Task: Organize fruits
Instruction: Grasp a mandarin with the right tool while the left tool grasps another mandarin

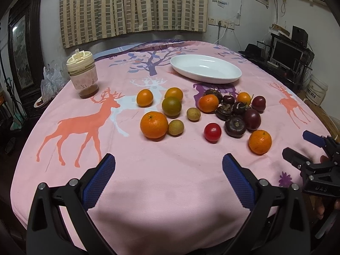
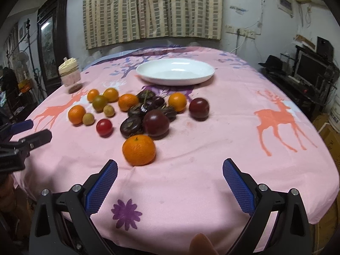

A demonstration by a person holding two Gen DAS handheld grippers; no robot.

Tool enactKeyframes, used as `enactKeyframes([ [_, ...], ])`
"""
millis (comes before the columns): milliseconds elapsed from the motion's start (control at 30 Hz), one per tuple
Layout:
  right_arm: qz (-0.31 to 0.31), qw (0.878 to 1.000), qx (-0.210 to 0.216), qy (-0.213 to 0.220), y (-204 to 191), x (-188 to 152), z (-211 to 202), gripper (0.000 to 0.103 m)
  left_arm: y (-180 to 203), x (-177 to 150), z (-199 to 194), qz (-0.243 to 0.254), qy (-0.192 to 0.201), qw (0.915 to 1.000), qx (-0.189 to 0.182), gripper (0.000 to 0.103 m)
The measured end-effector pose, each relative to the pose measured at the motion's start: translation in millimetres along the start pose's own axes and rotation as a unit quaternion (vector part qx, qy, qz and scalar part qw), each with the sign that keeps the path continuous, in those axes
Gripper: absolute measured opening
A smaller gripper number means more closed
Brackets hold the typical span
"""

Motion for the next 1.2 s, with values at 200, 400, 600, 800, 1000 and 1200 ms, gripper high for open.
enactKeyframes([
  [200,-0.009,0.999,0.036,-0.011,-7,2,19,0.098,-15,-2,15,0.002,-0.014,0.9996,-0.023,0.099],
  [400,-0.03,0.997,0.058,-0.031,-23,16,41,0.083,-20,12,30,0.023,-0.024,0.9989,-0.033,0.099],
  [600,-0.056,0.997,0.046,-0.039,-29,22,53,0.053,-21,44,51,0.052,-0.033,0.9973,-0.04,0.083],
  [800,-0.067,0.992,0.098,-0.048,-28,23,44,0.042,-20,62,75,0.079,-0.061,0.9932,-0.062,0.066],
  [1000,-0.057,0.986,0.153,-0.031,-15,46,23,0.042,-29,69,87,0.083,-0.092,0.9864,-0.107,0.053],
  [1200,-0.06,0.981,0.183,-0.025,-7,80,18,0.042,-35,73,98,0.078,-0.111,0.9797,-0.147,0.051],
])
Point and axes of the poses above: each gripper's, at about its wrist camera, not at the fingertips, and z roughly the way its jaws point, y to its right, x to its top, the point moved 5 cm from there along z, roughly the way its jaws point, and after that the axes turned 14 degrees about -y, right-handed, at the moved point
